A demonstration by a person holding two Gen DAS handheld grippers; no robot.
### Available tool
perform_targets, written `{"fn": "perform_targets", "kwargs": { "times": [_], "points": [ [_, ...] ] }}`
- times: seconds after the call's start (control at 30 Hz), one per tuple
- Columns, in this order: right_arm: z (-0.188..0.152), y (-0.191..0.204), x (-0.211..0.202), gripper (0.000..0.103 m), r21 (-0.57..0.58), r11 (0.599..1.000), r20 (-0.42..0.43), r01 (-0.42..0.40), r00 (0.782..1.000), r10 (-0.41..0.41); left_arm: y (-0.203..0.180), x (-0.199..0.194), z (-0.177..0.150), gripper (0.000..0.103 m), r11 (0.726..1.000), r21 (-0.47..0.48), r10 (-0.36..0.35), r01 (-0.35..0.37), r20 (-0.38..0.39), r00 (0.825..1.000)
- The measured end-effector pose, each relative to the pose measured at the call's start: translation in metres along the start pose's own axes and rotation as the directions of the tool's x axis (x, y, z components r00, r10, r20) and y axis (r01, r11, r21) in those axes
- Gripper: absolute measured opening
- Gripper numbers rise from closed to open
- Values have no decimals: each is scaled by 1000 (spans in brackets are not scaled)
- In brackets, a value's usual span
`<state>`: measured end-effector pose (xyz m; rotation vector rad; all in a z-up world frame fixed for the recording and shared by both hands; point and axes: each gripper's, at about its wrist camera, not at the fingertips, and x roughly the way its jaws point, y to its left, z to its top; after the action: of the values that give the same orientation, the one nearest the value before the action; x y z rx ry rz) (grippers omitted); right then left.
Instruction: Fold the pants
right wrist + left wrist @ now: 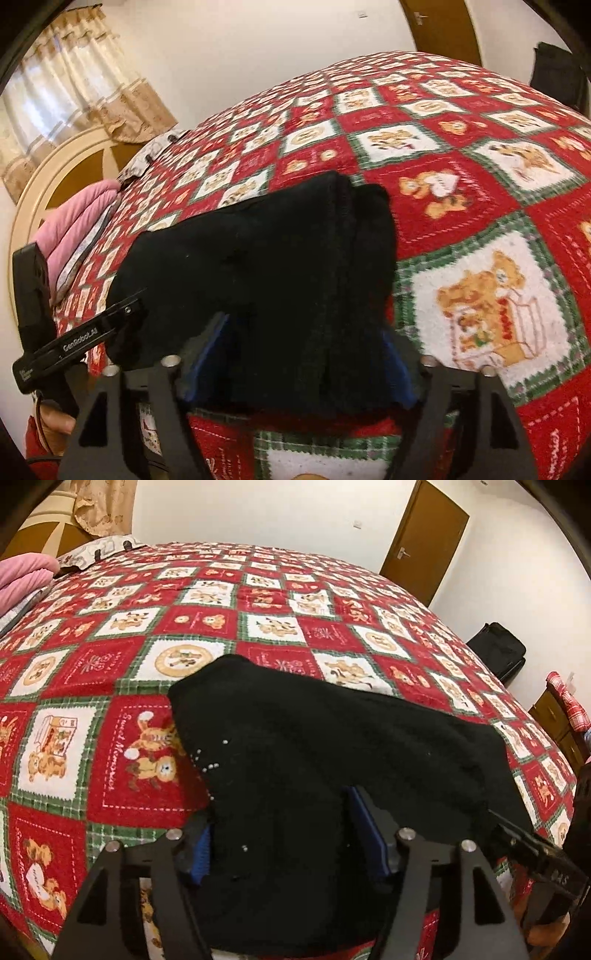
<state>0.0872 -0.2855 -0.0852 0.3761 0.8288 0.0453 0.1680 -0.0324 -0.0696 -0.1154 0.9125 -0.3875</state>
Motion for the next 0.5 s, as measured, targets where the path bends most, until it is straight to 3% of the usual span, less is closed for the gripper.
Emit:
{"fn": "perform_targets", "kwargs": {
  "times": [0.1,0.3,0.47,0.5],
  "points": [
    [2,9,6,95,-32,999,-22,10,1000,-11,-3,1,0,72,1000,7,11,-11,-1,1000],
    [4,-1,1,95,28,998,-9,-52,999,52,0,0,-1,72,1000,1,-6,6,-2,1000],
    [2,-4,-2,73,7,1000,-14,-15,1000,16,-3,0,-2,71,1000,15,8,-8,4,1000],
    [2,-5,-4,62,3,1000,-11,1,1000,-1,-3,0,-2,70,1000,15,8,-8,7,1000]
  ]
}}
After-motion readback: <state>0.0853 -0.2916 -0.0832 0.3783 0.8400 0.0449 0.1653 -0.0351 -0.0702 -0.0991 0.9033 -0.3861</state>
